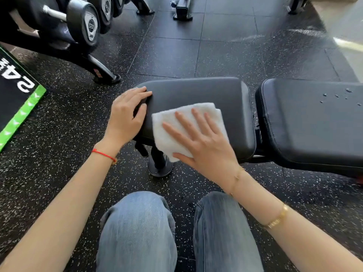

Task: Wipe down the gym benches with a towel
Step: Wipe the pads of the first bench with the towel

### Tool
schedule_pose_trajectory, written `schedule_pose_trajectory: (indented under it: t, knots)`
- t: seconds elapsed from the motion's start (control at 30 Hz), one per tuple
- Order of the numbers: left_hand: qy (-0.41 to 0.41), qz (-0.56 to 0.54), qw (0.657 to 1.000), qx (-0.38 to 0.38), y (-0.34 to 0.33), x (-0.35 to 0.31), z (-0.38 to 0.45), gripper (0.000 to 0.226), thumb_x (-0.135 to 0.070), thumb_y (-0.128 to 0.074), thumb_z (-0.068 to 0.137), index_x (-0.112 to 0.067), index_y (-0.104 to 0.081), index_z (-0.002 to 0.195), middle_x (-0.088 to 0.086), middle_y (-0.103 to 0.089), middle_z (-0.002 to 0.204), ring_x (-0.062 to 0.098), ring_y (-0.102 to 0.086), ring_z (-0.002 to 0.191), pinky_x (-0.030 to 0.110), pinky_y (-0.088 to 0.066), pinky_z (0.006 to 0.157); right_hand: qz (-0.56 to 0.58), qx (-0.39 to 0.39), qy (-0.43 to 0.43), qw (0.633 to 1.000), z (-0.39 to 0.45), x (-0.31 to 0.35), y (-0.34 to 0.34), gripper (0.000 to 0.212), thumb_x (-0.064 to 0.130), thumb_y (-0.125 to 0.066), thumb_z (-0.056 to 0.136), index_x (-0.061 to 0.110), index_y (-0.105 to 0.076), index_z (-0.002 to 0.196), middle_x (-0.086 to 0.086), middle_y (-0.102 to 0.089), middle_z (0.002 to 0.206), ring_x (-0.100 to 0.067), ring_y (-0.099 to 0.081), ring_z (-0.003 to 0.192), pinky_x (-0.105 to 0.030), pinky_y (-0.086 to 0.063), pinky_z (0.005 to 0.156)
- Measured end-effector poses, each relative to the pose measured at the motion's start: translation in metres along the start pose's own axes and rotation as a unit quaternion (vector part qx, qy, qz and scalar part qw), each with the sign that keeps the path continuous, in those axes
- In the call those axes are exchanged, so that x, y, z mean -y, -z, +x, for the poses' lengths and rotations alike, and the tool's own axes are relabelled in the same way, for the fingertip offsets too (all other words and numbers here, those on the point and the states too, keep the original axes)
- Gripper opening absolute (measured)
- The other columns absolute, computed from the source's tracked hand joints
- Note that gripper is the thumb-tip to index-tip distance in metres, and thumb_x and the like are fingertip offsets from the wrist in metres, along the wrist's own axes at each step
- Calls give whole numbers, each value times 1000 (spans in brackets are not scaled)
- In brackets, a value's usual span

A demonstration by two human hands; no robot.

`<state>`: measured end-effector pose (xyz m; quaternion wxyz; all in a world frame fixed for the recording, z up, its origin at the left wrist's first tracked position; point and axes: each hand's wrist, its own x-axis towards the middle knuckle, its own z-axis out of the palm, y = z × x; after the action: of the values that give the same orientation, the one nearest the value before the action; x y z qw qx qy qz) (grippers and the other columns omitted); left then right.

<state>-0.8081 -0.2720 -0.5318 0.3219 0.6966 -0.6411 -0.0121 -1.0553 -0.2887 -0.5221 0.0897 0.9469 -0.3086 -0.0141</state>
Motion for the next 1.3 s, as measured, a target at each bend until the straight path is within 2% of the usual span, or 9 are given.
schedule_pose_trajectory:
  t: [0.17, 0.4, 0.6, 0.77, 0.87, 1.03, 1.13, 1.23, 1.3]
  knots:
    - [7, 6, 1000, -14, -4, 1, -2, 37, -9, -51, 92, -10, -64, 127, 8, -59, 138, 26, -51, 132, 48, -34, 114, 31, -31, -33, 998, -32, -25, -8, 69, 65, -36, 97, 36, -18, 156, -6, -24, 163, -42, -22, 147, -55, -19, 120]
    - [13, -7, 1000, -6, -2, 0, -2, 41, -3, -46, 91, -9, -63, 129, 7, -58, 139, 26, -49, 133, 50, -33, 114, 23, -8, -18, 1000, 37, 25, -1, 73, 68, -28, 97, 34, -9, 158, -9, -14, 165, -46, -13, 148, -57, -13, 119]
    - [6, -3, 1000, -5, -2, 2, -2, 40, -8, -49, 92, -11, -62, 130, 5, -57, 141, 24, -48, 135, 50, -32, 115, 67, -57, -62, 994, -20, -11, -9, 68, 67, -35, 97, 34, -24, 155, -7, -28, 161, -40, -25, 147, -54, -20, 119]
    - [22, 6, 1000, -9, -5, 0, -2, 41, -10, -48, 92, -14, -61, 131, 2, -56, 142, 22, -46, 136, 48, -31, 116, 141, 9, -122, 983, 27, -39, 3, 67, 72, -17, 94, 44, -16, 155, 0, -12, 166, -35, -8, 151, -48, -4, 123]
    - [32, 6, 999, -2, -3, -3, -1, 41, -9, -50, 92, -14, -60, 131, 2, -55, 142, 22, -45, 137, 47, -30, 117, 173, 41, -147, 973, 80, -38, 8, 63, 65, -23, 97, 44, -11, 155, 1, -1, 167, -33, 5, 152, -47, 7, 122]
    - [85, -12, 996, 31, -3, -14, 2, 46, -12, -51, 90, -13, -56, 136, 3, -47, 150, 21, -35, 144, 45, -19, 122, 176, 15, -87, 980, 56, -21, 4, 64, 64, -11, 93, 46, -10, 155, 4, -1, 167, -29, 6, 153, -45, 8, 123]
    - [100, 0, 995, 21, -7, -20, 1, 46, -19, -50, 91, -13, -55, 136, 2, -46, 151, 19, -32, 146, 45, -14, 123, 172, 30, -119, 977, 47, -57, 0, 58, 61, -18, 97, 49, -9, 153, 5, -3, 167, -27, 4, 153, -41, 9, 121]
    - [91, 55, 994, 5, -13, -23, -3, 44, -24, -52, 92, -16, -53, 135, 1, -45, 150, 19, -32, 145, 44, -13, 123, 162, 35, -166, 972, 75, -81, -4, 57, 59, -24, 100, 46, -13, 154, 4, -5, 167, -29, 3, 153, -44, 7, 122]
    - [87, 77, 993, -6, -16, -24, -3, 43, -28, -50, 91, -17, -55, 133, 1, -47, 147, 20, -35, 143, 45, -17, 122, 168, 44, -149, 973, 107, -77, -4, 57, 59, -22, 101, 44, -13, 155, 3, -4, 167, -29, 5, 153, -46, 7, 122]
